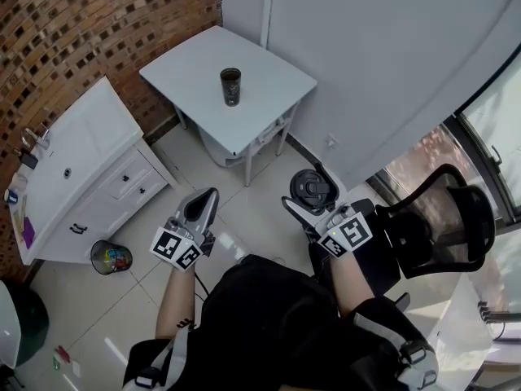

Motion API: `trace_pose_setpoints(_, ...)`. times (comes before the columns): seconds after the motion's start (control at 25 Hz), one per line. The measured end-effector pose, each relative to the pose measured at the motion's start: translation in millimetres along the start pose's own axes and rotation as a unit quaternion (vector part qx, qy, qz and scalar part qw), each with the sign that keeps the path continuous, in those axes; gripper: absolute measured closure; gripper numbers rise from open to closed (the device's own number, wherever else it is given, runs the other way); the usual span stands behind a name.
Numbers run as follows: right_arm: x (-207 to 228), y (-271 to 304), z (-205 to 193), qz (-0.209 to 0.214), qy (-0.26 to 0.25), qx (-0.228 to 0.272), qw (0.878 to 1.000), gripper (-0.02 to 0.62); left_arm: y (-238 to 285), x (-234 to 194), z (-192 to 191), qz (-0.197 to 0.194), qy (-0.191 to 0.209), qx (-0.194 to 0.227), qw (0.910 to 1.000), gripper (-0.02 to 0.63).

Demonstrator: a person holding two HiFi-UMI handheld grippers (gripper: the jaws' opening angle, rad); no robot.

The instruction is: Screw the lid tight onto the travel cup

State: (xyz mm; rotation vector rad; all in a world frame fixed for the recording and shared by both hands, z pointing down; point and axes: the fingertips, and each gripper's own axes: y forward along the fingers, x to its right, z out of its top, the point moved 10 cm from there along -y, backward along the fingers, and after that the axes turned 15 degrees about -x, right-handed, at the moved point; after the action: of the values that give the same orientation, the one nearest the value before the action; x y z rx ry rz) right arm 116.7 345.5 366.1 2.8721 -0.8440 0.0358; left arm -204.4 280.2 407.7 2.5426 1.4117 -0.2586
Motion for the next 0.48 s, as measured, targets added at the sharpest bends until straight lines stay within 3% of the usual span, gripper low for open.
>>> trace_pose_setpoints(0.2,-4,26,0,0.030,-0.006,-0.005,1.000,0.110,-16,-10,-3,0.027,-0.006,0.002,0.9996,0.604)
trace_pose_setpoints(0.48,-13,40,-3,0.032,-0.004,-0.010,0.999,0.110,-25,-26,-4,0.028,-0.006,-0.007,0.9996,0.604)
